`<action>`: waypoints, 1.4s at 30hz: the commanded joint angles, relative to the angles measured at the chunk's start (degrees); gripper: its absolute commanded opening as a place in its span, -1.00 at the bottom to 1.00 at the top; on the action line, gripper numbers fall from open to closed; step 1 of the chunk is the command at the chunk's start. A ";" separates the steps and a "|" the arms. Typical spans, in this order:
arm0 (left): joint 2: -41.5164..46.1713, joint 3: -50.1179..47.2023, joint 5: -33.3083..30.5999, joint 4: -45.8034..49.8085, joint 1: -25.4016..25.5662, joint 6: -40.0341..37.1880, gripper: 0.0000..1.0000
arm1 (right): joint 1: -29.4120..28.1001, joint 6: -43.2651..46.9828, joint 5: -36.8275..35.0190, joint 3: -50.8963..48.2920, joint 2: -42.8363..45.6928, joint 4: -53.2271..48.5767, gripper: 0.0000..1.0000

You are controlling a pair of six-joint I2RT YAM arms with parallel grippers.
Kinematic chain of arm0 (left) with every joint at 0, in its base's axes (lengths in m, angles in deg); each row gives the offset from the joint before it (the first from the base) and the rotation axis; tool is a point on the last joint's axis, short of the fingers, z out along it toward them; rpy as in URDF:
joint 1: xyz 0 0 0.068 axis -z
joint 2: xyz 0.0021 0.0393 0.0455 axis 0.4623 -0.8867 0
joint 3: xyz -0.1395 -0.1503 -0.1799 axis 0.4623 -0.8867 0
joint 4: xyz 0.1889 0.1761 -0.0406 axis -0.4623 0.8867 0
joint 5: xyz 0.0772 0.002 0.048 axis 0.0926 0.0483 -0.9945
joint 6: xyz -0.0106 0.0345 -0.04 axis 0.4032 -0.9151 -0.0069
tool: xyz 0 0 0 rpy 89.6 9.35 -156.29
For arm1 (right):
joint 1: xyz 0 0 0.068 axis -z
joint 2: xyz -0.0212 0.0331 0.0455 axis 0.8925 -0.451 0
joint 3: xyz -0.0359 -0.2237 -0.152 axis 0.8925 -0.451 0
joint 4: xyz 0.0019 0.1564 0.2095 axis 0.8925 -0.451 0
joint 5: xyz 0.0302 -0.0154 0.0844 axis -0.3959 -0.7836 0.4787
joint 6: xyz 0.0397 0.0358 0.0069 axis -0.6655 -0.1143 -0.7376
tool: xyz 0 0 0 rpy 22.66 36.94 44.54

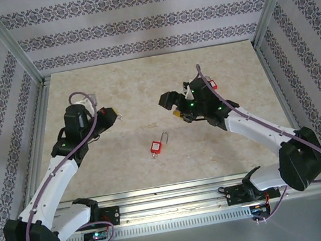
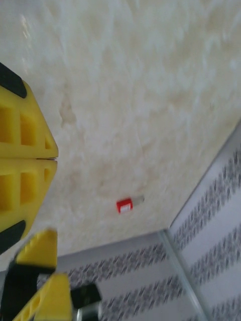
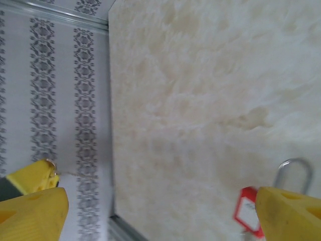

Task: Unlock with the key

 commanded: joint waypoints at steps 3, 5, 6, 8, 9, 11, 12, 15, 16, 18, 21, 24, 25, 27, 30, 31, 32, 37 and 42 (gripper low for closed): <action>-5.11 3.84 -0.24 -10.43 7.42 -5.89 -1.00 | -3.74 -16.76 1.37 0.11 -2.45 12.47 0.90; -6.07 4.20 -1.36 -11.84 9.45 -7.70 -1.00 | -4.71 -20.04 0.91 -0.98 -3.52 15.86 0.90; -6.35 4.12 -2.30 -12.79 10.39 -8.41 -1.00 | -5.37 -21.79 0.72 -1.50 -4.13 17.64 0.90; -6.62 3.71 -3.77 -14.61 11.62 -9.18 -1.00 | -6.19 -24.61 0.41 -2.41 -5.25 20.40 0.90; -6.83 3.55 -4.74 -14.99 12.26 -9.73 -1.00 | -6.58 -25.80 0.27 -2.79 -5.63 21.82 0.89; -6.99 2.73 -5.95 -16.43 13.36 -10.67 -1.00 | -7.37 -26.62 -0.14 -2.63 -5.89 21.91 0.89; -7.00 2.02 -6.43 -17.34 13.89 -10.93 -1.00 | -7.76 -26.58 -0.93 -2.55 -5.81 21.59 0.90; -6.76 0.16 -8.15 -19.89 15.56 -11.88 -1.00 | -8.67 -27.73 -2.01 -2.38 -5.98 21.56 0.90; -6.66 -0.25 -8.83 -20.47 16.01 -12.28 -1.00 | -8.84 -28.84 -2.26 -2.81 -6.16 22.64 0.90; -6.57 -1.37 -9.80 -21.65 16.60 -12.52 -1.00 | -9.16 -30.81 -3.01 -3.68 -6.55 24.58 0.89; -6.36 -2.38 -11.30 -22.74 17.59 -13.48 -1.00 | -9.47 -31.75 -3.40 -3.43 -6.45 24.75 0.89; -6.53 -3.90 -12.75 -24.63 18.58 -13.90 -1.00 | -9.78 -33.38 -3.53 -3.63 -6.87 26.02 0.89; -6.62 -4.49 -13.19 -25.50 18.92 -14.02 -1.00 | -9.86 -33.92 -4.04 -4.04 -6.97 26.66 0.88; -6.64 -5.92 -14.09 -27.55 19.71 -14.33 -1.00 | -9.95 -35.33 -4.47 -4.64 -7.40 28.25 0.88; -6.40 -7.66 -15.44 -30.11 20.86 -14.49 -1.00 | -10.00 -36.76 -5.30 -5.30 -7.78 29.97 0.87; -6.45 -7.95 -15.62 -30.50 21.16 -14.58 -1.00 | -9.98 -37.21 -5.52 -5.44 -7.93 30.75 0.86; -6.44 -8.25 -15.83 -30.97 21.41 -14.56 -1.00 | -9.95 -37.68 -5.70 -5.62 -8.09 31.57 0.86; -6.24 -10.71 -18.15 -33.25 23.13 -14.31 -1.00 | -9.86 -40.25 -6.30 -6.26 -10.05 36.74 0.85; -5.83 -12.55 -19.88 -34.13 24.12 -14.10 -1.00 | -9.95 -42.35 -5.98 -6.35 -12.83 40.96 0.81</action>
